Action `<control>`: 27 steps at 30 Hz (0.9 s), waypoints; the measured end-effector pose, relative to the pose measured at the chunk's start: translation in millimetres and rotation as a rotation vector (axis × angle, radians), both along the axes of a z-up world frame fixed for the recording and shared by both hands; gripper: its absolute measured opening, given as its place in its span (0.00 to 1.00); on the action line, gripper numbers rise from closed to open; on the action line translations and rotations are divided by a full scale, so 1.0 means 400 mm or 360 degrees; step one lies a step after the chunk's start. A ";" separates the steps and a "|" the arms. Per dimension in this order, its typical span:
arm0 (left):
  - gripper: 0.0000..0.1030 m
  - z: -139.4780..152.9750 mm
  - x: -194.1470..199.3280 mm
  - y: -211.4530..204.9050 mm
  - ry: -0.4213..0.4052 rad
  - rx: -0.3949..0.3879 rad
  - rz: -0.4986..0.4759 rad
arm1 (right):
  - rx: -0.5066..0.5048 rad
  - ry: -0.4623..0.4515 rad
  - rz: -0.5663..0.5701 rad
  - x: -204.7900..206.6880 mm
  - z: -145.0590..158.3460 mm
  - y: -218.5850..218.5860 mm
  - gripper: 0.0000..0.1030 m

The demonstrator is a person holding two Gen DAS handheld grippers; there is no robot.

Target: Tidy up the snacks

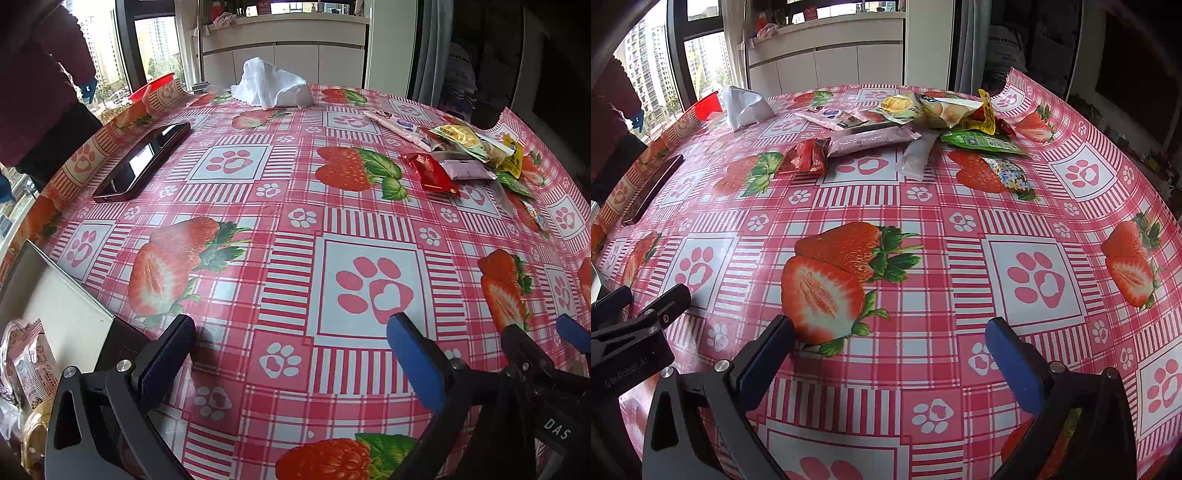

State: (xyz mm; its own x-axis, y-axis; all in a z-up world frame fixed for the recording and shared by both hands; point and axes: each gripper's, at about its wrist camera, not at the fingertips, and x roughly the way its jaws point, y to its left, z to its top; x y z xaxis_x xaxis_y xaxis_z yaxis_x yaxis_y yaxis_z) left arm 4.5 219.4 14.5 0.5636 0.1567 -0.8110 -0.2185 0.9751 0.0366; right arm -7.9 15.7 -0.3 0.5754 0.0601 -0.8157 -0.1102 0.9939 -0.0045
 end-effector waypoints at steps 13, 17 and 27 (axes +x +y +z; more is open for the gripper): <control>1.00 0.001 0.000 -0.001 0.0000 0.0000 0.0000 | 0.0000 0.0000 -0.0001 0.000 0.000 -0.001 1.00; 1.00 0.000 0.002 0.001 0.0000 0.0000 0.0000 | 0.0000 0.0000 -0.0001 0.000 0.000 0.001 1.00; 1.00 0.001 0.002 0.000 0.0000 0.0000 0.0000 | 0.0000 0.0000 -0.0002 0.000 0.000 0.001 1.00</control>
State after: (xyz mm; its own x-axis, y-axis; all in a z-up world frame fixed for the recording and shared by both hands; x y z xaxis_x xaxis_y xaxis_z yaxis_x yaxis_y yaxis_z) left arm 5.4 219.3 14.8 0.5634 0.1569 -0.8111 -0.2185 0.9751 0.0369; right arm -8.1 16.0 -0.2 0.5754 0.0596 -0.8157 -0.1093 0.9940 -0.0045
